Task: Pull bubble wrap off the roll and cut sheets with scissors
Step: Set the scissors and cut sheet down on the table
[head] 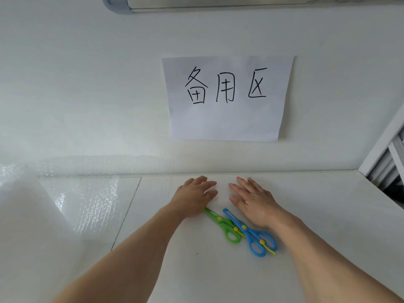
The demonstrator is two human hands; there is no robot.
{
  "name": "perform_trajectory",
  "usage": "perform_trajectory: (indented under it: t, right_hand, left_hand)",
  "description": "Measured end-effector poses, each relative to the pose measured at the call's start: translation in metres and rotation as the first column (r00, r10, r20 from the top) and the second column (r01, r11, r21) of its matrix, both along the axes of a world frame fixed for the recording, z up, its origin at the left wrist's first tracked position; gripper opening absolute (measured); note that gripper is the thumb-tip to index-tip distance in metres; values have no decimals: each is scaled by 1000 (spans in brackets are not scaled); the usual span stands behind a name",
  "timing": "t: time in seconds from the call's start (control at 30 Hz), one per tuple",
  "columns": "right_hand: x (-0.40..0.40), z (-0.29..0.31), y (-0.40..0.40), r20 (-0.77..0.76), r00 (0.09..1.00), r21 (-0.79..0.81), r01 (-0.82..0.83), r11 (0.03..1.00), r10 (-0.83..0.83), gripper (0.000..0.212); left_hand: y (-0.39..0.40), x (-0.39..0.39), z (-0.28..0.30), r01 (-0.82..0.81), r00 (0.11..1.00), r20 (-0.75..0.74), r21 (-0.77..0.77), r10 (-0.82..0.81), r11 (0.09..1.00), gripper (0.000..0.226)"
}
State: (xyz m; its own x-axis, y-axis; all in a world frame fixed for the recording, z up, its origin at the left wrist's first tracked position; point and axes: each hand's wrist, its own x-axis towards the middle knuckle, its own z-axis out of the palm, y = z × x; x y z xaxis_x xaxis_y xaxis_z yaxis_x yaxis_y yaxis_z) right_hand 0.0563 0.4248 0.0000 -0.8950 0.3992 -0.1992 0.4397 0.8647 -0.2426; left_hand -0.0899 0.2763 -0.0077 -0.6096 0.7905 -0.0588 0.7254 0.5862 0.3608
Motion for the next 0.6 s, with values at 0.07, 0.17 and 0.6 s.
perform_trajectory:
  t: [0.07,0.17,0.6]
  right_hand:
    - [0,-4,-1,13,1000,13,4,1000,-5,57]
    - [-1,-6,-3,3,1000,16,19,1000,-19,56]
    - [-18,-3,-12,16,995,11,98,995,-98,61]
  left_hand:
    - [0,0,-2,1,1000,-22,-12,-1,1000,47]
    - [1,2,-3,-10,1000,-19,-14,10,1000,46]
    - [3,-3,-9,-46,999,-11,-39,46,998,56]
